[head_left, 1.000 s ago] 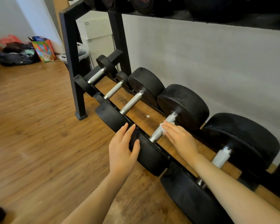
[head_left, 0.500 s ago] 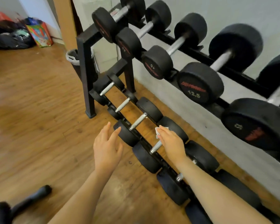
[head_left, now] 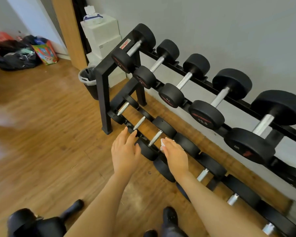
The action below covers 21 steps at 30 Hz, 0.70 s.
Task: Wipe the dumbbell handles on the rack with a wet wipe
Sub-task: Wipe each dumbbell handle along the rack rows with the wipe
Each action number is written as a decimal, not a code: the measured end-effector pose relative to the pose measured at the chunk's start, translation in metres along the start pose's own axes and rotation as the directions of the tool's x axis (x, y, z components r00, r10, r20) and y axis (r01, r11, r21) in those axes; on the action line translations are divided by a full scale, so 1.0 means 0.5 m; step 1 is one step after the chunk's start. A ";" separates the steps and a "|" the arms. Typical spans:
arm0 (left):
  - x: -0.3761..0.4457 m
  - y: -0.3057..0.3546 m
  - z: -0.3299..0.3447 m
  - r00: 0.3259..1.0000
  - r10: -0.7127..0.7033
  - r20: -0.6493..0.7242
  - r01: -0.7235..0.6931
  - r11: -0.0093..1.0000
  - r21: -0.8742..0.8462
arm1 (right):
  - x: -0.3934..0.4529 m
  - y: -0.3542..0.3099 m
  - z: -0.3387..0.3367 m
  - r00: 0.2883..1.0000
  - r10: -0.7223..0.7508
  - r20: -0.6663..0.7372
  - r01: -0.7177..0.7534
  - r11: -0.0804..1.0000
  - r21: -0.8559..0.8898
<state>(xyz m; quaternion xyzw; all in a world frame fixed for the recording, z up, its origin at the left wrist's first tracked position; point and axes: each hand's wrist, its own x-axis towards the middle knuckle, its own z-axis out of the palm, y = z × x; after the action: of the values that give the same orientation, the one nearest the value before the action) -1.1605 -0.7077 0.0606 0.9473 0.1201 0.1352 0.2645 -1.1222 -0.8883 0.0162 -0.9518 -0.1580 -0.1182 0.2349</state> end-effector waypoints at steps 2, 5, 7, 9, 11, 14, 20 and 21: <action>0.015 -0.001 0.009 1.000 0.003 0.010 -0.003 1.000 0.006 | 0.007 0.009 -0.002 1.000 0.029 -0.005 -0.029 0.999 0.013; 0.048 -0.006 0.028 0.999 -0.016 0.034 0.015 1.000 0.015 | 0.026 0.029 0.002 0.999 0.026 -0.024 -0.026 1.000 -0.008; 0.077 -0.005 0.041 0.998 -0.037 0.054 0.035 0.999 0.031 | 0.043 0.044 0.008 1.000 0.001 -0.031 -0.002 0.999 -0.034; 0.108 -0.004 0.055 0.995 -0.076 0.068 0.073 0.996 0.046 | 0.063 0.059 0.017 1.000 -0.006 -0.021 0.006 1.000 -0.019; 0.138 -0.003 0.070 0.990 -0.106 0.091 0.101 0.994 0.051 | 0.084 0.073 0.030 1.000 -0.010 -0.006 0.010 1.000 -0.013; 0.190 -0.001 0.093 0.988 -0.105 0.116 0.100 0.994 0.052 | 0.124 0.087 0.043 1.000 0.002 0.002 -0.002 1.000 -0.011; 0.284 -0.021 0.143 0.979 0.002 0.204 -0.016 0.998 0.066 | 0.170 0.116 0.083 0.991 0.113 0.070 -0.108 0.992 -0.070; 0.300 -0.028 0.148 0.975 0.023 0.221 -0.039 0.997 0.069 | 0.178 0.115 0.090 0.989 0.129 0.067 -0.124 0.989 -0.078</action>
<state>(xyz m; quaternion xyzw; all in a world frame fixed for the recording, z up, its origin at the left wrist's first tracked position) -0.9990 -0.6860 0.0209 0.9672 0.0801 0.0290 0.2393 -1.0129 -0.8929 -0.0195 -0.9715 -0.1013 -0.0744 0.2008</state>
